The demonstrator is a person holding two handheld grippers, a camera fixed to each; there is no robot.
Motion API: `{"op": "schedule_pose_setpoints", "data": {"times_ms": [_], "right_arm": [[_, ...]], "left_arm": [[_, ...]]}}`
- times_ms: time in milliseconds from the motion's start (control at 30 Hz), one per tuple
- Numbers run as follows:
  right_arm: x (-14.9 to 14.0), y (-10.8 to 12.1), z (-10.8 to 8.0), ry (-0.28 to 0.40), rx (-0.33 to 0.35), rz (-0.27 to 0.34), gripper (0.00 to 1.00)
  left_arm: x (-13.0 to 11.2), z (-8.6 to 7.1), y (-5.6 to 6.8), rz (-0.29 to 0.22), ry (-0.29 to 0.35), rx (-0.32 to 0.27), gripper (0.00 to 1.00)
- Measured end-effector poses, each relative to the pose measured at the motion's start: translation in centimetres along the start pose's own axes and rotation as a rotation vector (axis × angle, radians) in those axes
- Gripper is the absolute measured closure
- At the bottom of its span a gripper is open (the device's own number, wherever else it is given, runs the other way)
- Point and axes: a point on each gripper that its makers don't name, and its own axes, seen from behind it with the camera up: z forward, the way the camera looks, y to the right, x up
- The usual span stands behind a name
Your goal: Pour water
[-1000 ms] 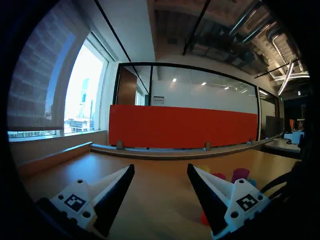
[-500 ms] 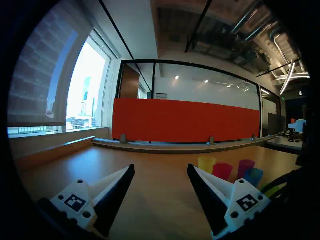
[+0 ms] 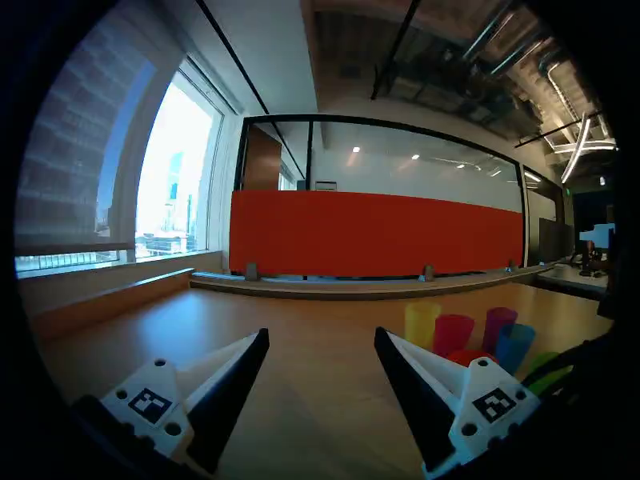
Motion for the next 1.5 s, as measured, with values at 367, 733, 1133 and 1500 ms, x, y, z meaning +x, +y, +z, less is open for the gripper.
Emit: {"op": "schedule_pose_setpoints", "data": {"times_ms": [367,733,1133,1500], "right_arm": [[-0.1,0.1,-0.1,0.001,-0.006,-0.002,0.01],[0.2,0.4,-0.4,0.008,-0.007,0.007,0.01],[0.4,1.0,-0.8,0.016,-0.009,0.024,0.01],[0.4,1.8,-1.4,0.024,-0.012,0.032,0.01]], "left_arm": [[-0.6,0.3,-0.1,0.035,-0.012,0.013,0.02],[-0.6,0.4,0.2,0.042,-0.012,0.015,0.02],[-0.6,0.3,0.0,0.043,-0.014,0.018,0.02],[-0.6,0.3,0.1,0.044,-0.014,0.015,0.02]]}}
